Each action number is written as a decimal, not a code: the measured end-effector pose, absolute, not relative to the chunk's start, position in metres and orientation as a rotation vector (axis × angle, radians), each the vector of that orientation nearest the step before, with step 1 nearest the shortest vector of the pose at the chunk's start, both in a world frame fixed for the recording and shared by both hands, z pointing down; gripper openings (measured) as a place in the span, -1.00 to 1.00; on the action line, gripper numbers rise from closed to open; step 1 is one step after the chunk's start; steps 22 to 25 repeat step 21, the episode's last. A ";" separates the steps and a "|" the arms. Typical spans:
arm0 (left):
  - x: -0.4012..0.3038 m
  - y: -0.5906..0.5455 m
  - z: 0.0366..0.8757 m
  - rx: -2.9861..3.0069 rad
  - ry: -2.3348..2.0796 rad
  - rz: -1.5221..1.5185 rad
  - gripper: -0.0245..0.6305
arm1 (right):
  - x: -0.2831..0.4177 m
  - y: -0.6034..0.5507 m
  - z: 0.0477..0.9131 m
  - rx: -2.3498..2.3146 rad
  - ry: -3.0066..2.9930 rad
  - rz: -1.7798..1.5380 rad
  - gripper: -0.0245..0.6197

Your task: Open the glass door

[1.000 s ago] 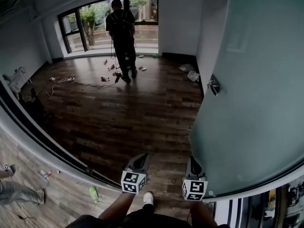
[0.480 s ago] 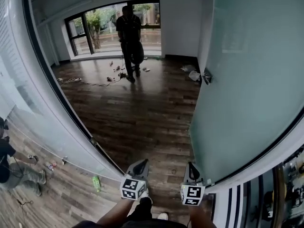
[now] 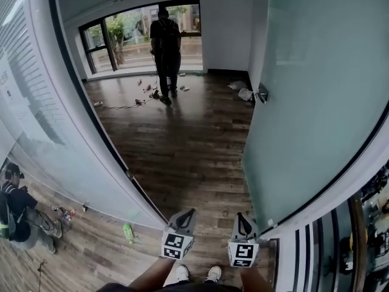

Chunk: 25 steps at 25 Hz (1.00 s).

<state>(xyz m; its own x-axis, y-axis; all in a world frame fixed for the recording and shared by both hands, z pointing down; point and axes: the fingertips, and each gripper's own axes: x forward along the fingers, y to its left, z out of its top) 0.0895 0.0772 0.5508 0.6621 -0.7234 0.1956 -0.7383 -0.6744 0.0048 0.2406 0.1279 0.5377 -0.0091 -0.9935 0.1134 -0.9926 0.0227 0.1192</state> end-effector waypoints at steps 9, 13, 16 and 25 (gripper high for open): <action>0.033 0.081 0.530 2.755 -1.209 0.213 -0.91 | 0.174 0.126 0.513 2.070 -2.114 -0.028 -0.87; 0.008 0.084 0.526 2.733 -1.220 0.166 -0.91 | 0.156 0.131 0.512 2.066 -2.104 -0.034 -0.87; -0.001 0.084 0.523 2.733 -1.228 0.143 -0.91 | 0.151 0.135 0.514 2.060 -2.090 -0.027 -0.87; -0.027 0.077 0.515 2.722 -1.274 0.103 -0.91 | 0.118 0.125 0.503 2.041 -2.154 -0.041 -0.87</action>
